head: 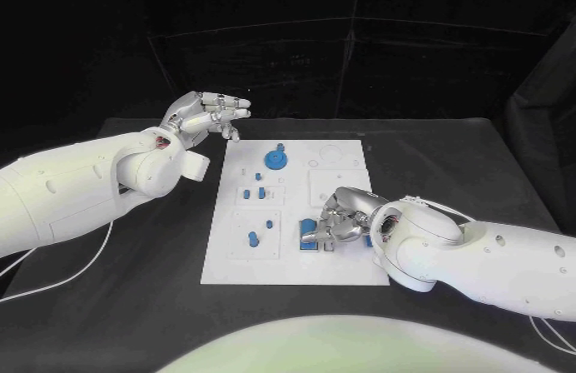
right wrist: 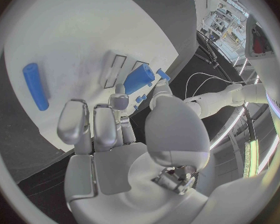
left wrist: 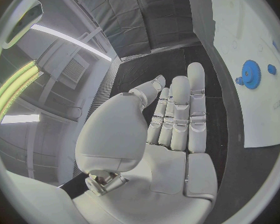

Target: Assemble the parts on the task board

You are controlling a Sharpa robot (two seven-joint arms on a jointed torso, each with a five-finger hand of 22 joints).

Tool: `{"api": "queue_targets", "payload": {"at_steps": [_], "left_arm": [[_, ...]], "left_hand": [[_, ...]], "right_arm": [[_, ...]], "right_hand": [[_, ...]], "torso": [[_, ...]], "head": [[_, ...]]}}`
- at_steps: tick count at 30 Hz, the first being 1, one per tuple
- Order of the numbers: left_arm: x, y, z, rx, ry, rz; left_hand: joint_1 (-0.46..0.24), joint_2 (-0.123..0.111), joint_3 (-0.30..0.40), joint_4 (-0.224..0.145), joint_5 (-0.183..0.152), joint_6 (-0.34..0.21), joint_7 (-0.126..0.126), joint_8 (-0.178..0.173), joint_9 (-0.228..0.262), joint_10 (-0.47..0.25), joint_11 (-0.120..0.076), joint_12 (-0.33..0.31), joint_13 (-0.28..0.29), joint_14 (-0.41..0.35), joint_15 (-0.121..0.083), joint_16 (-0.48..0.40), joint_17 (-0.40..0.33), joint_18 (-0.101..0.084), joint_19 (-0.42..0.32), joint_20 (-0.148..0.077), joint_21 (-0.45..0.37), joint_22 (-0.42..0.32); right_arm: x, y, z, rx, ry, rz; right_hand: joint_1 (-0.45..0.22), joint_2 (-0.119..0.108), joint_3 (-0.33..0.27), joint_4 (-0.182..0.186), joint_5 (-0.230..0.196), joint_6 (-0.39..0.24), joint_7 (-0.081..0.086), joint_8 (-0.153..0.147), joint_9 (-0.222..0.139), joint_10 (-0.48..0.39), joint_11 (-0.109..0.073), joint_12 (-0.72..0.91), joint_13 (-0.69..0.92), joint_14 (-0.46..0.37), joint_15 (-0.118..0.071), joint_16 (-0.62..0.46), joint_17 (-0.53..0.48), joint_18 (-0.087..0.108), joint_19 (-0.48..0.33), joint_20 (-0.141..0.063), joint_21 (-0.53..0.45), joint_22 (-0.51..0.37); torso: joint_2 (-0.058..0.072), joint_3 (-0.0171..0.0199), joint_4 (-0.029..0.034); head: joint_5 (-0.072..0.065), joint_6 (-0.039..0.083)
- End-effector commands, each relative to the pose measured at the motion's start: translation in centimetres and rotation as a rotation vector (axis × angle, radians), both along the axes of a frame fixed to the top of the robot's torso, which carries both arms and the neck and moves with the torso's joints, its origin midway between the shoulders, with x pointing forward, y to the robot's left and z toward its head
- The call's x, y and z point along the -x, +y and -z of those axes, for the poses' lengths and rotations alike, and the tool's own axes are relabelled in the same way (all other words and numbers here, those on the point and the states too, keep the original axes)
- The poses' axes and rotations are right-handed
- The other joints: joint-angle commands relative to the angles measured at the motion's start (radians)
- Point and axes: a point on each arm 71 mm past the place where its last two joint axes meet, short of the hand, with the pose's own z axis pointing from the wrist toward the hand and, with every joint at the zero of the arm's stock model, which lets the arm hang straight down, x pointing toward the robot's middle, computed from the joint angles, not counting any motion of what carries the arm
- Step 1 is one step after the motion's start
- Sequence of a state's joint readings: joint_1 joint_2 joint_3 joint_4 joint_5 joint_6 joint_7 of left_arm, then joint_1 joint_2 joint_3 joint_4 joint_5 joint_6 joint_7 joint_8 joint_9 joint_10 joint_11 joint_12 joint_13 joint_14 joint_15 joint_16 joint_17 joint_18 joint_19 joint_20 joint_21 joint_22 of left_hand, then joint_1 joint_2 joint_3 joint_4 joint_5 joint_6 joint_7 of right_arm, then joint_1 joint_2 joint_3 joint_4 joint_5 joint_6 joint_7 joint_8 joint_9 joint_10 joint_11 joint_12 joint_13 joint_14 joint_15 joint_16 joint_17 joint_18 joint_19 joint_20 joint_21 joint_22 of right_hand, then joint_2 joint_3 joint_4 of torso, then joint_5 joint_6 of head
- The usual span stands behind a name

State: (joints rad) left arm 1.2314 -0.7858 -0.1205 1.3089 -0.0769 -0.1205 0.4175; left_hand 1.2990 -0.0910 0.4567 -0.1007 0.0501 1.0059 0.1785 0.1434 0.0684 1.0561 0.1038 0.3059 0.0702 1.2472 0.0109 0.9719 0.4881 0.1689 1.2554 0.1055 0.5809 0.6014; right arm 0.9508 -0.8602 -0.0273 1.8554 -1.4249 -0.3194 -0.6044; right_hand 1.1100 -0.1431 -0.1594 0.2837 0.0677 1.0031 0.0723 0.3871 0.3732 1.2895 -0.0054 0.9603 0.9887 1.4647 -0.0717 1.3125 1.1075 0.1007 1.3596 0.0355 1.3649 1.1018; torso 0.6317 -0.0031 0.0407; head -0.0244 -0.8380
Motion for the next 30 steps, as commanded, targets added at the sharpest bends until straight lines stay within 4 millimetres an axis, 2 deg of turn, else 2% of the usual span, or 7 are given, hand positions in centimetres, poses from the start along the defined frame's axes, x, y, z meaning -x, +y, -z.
{"api": "queue_targets", "payload": {"at_steps": [1, 4, 9, 16, 25, 29, 30], "left_arm": [[0.0, -0.1, -0.1, 0.009, -0.002, 0.009], [0.0, -0.1, -0.1, 0.009, -0.002, 0.01], [0.0, -0.1, -0.1, 0.009, -0.002, 0.01], [0.0, 0.0, -0.1, 0.008, 0.001, 0.009], [0.0, 0.1, -0.1, 0.007, 0.002, 0.009], [0.0, 0.2, -0.1, 0.008, 0.0, 0.007], [0.0, 0.2, -0.1, 0.007, -0.001, 0.006]], "left_hand": [[-0.005, 0.005, -0.003, -0.004, 0.004, -0.004, 0.002, 0.005, -0.001, -0.008, 0.002, 0.004, -0.002, -0.007, 0.003, -0.002, -0.001, 0.013, -0.006, 0.004, -0.006, -0.002], [-0.005, 0.005, -0.003, -0.004, 0.004, -0.004, 0.002, 0.005, -0.001, -0.008, 0.002, 0.004, -0.002, -0.007, 0.003, -0.002, -0.001, 0.013, -0.006, 0.004, -0.006, -0.002], [-0.006, 0.005, -0.004, -0.004, 0.004, -0.005, 0.002, 0.006, -0.001, -0.008, 0.002, 0.005, -0.002, -0.008, 0.003, -0.002, -0.002, 0.013, -0.007, 0.004, -0.007, -0.002], [-0.006, 0.005, -0.004, -0.004, 0.004, -0.005, 0.002, 0.006, -0.001, -0.008, 0.002, 0.005, -0.002, -0.008, 0.003, -0.002, -0.002, 0.013, -0.007, 0.004, -0.007, -0.002], [-0.006, 0.005, -0.004, -0.004, 0.004, -0.005, 0.002, 0.006, -0.001, -0.008, 0.002, 0.005, -0.002, -0.008, 0.003, -0.002, -0.002, 0.013, -0.007, 0.004, -0.007, -0.002], [-0.006, 0.005, -0.004, -0.004, 0.004, -0.005, 0.002, 0.006, -0.001, -0.009, 0.002, 0.005, -0.002, -0.008, 0.003, -0.002, -0.003, 0.013, -0.007, 0.004, -0.007, -0.002], [-0.006, 0.005, -0.004, -0.004, 0.004, -0.005, 0.002, 0.006, -0.001, -0.009, 0.002, 0.005, -0.002, -0.008, 0.003, -0.001, -0.003, 0.013, -0.007, 0.004, -0.008, -0.003]], "right_arm": [[0.1, 0.4, -0.1, 0.019, -0.007, -0.06], [0.1, 0.4, 0.0, 0.043, -0.019, -0.073], [-0.1, 0.4, 0.0, 0.074, -0.043, -0.076], [-0.1, 0.2, 0.0, 0.073, -0.043, -0.079], [0.3, -1.3, -0.3, -0.033, -0.008, -0.079], [0.7, -3.2, -1.0, -0.138, -0.002, -0.049], [0.6, -3.8, -1.2, -0.151, -0.003, -0.033]], "right_hand": [[0.078, 0.03, 0.021, -0.028, 0.016, -0.001, -0.005, 0.014, 0.013, 0.0, -0.002, 0.0, 0.005, 0.029, -0.003, -0.005, 0.006, -0.006, 0.0, 0.0, -0.003, 0.003], [0.141, 0.058, 0.036, -0.068, 0.021, 0.008, -0.01, 0.03, 0.029, 0.008, -0.007, 0.01, 0.014, 0.031, -0.007, -0.003, 0.012, -0.008, 0.005, -0.003, 0.0, 0.011], [0.176, 0.075, 0.034, -0.102, 0.022, 0.01, -0.013, 0.046, 0.044, 0.017, -0.01, 0.02, 0.025, 0.032, -0.01, -0.001, 0.019, -0.01, 0.009, -0.006, 0.003, 0.019], [0.158, 0.074, 0.013, -0.104, 0.03, 0.006, -0.014, 0.054, 0.054, 0.018, -0.01, 0.02, 0.025, 0.032, -0.01, -0.003, 0.018, -0.01, 0.009, -0.007, 0.002, 0.018], [0.1, 0.063, -0.033, -0.066, 0.015, -0.031, -0.007, 0.051, 0.065, -0.01, -0.004, -0.026, -0.014, 0.026, -0.006, -0.024, -0.009, -0.004, -0.007, -0.004, -0.015, -0.013], [0.148, 0.112, -0.014, -0.084, 0.076, -0.074, 0.009, 0.025, 0.051, -0.042, 0.009, -0.07, -0.054, 0.024, 0.003, -0.037, -0.024, -0.001, -0.016, 0.003, -0.026, -0.035], [0.174, 0.134, 0.0, -0.095, 0.094, -0.078, 0.011, 0.021, 0.047, -0.049, 0.009, -0.08, -0.063, 0.023, 0.004, -0.04, -0.028, 0.001, -0.019, 0.004, -0.03, -0.041]], "torso": [[0.0, 0.0003, -0.0005], [-0.001, -0.0003, 0.0], [0.0, -0.0003, 0.0005], [0.001, -0.0005, 0.0004], [0.0, 0.0008, -0.0012], [0.0, -0.0007, -0.0017], [-0.001, -0.0009, -0.002]], "head": [[0.0, -0.001], [-0.002, -0.002], [-0.004, -0.002], [-0.003, -0.003], [-0.004, 0.0], [-0.012, 0.003], [-0.013, 0.004]]}}
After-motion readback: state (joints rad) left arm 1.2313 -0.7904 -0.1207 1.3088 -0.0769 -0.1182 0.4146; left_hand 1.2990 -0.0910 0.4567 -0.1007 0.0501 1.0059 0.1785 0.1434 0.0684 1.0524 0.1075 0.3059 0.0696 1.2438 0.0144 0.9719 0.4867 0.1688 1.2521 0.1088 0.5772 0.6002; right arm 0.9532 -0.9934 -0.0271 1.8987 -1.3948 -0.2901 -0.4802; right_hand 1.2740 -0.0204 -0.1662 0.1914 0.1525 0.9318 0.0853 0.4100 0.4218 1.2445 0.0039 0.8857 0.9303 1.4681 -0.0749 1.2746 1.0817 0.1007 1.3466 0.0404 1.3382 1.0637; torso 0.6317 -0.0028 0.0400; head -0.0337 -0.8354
